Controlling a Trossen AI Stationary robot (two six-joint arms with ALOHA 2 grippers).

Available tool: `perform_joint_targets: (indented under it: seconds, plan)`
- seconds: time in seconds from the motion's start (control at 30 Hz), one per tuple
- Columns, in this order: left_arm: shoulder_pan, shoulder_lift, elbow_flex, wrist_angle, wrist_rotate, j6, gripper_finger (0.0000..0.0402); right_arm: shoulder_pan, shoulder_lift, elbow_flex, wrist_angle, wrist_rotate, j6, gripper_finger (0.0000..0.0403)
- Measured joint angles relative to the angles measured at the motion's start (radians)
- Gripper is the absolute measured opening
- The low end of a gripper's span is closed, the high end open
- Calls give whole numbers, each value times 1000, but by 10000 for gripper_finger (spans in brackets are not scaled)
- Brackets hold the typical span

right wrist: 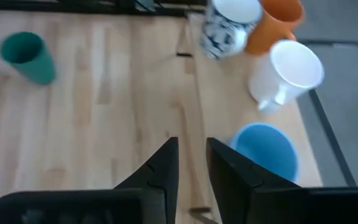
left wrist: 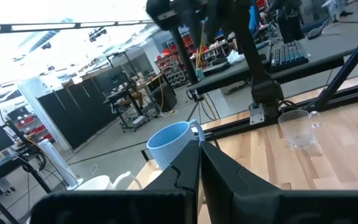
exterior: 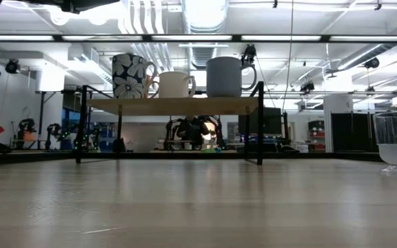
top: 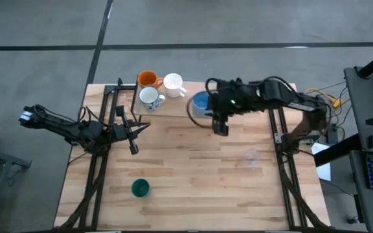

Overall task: Stack small to large cups/mugs on shelf
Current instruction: Put the green cup on the shelf

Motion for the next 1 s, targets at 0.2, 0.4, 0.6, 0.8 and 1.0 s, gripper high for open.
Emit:
perform_joint_targets:
  seconds: [0.2,0.4,0.6,0.8,1.0]
  plan:
    - [0,18,5,4,2,-20,0,68,-170,-281,191,31,14,65]
    - [-3,48,12,33,23,-70,0,102,-318,-538,369,35,14,63]
    - [-3,91,25,35,88,-167,0,128,-449,-770,535,35,4,63]
    - [-3,145,48,32,203,-363,0,145,-564,-985,717,18,-25,63]
    - [-4,209,78,32,351,-562,0,145,-662,-1184,911,-10,-60,63]
